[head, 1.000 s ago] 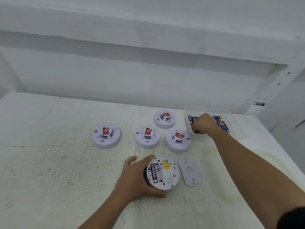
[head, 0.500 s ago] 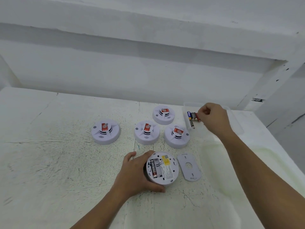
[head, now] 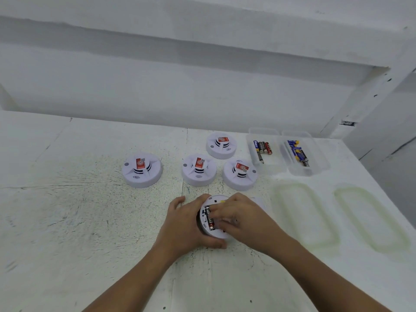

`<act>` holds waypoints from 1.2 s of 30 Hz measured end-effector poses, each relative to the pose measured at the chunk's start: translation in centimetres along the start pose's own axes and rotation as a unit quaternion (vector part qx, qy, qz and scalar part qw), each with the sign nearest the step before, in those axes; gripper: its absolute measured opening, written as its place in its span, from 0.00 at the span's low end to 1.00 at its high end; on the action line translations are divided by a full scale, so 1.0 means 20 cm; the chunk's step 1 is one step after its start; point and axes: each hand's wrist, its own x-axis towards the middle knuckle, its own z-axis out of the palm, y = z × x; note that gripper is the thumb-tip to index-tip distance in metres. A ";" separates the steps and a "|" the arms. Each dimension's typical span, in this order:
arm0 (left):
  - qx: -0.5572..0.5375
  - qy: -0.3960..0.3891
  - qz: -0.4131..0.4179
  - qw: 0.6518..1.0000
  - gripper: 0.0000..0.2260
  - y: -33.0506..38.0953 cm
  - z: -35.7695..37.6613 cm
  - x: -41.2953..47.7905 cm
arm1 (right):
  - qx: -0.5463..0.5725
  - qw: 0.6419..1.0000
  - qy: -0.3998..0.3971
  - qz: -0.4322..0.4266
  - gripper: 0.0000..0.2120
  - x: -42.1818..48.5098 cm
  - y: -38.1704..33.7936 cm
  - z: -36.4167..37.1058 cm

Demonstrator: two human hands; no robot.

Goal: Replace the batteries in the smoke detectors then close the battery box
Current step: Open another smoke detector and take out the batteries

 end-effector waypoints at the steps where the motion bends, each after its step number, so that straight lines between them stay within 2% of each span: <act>1: 0.000 0.001 -0.001 1.000 0.47 0.00 0.00 0.00 | -0.015 1.000 -0.005 -0.015 0.11 0.00 0.01 0.01; 5: -0.005 -0.005 -0.001 1.000 0.51 -0.01 0.00 0.00 | -0.104 0.990 0.017 -0.091 0.17 0.01 0.01 0.03; 10: -0.015 -0.026 0.005 1.000 0.55 -0.03 0.00 -0.01 | -0.162 0.977 -0.008 -0.141 0.12 0.03 0.02 0.00; 14: -0.038 -0.030 0.019 0.999 0.47 -0.04 -0.02 -0.02 | -0.180 0.971 -0.026 -0.155 0.10 0.04 0.01 -0.02; 16: -0.052 -0.031 0.019 0.998 0.43 -0.04 -0.03 -0.02 | -0.200 0.966 -0.043 -0.156 0.12 0.05 0.01 -0.01; 19: -0.059 -0.029 0.016 0.998 0.42 -0.03 -0.04 -0.02 | -0.223 0.961 -0.078 -0.144 0.15 0.08 0.02 0.00; 22: -0.056 -0.026 0.016 0.998 0.43 -0.03 -0.04 -0.03 | -0.241 0.955 -0.101 -0.139 0.13 0.09 -0.01 -0.02; 28: -0.059 -0.031 -0.010 0.998 0.46 -0.01 -0.06 -0.03 | -0.253 0.945 -0.132 -0.157 0.11 0.13 -0.03 -0.03; 31: -0.056 -0.030 -0.003 0.998 0.44 0.00 -0.07 -0.03 | -0.249 0.945 -0.122 -0.174 0.10 0.12 0.00 -0.01; 34: -0.053 -0.030 0.003 0.998 0.44 0.00 -0.06 -0.03 | -0.226 0.950 -0.100 -0.191 0.03 0.11 0.00 -0.01; 36: -0.052 -0.025 0.007 0.998 0.44 -0.01 -0.06 -0.03 | -0.218 0.952 -0.087 -0.197 0.02 0.10 0.01 -0.01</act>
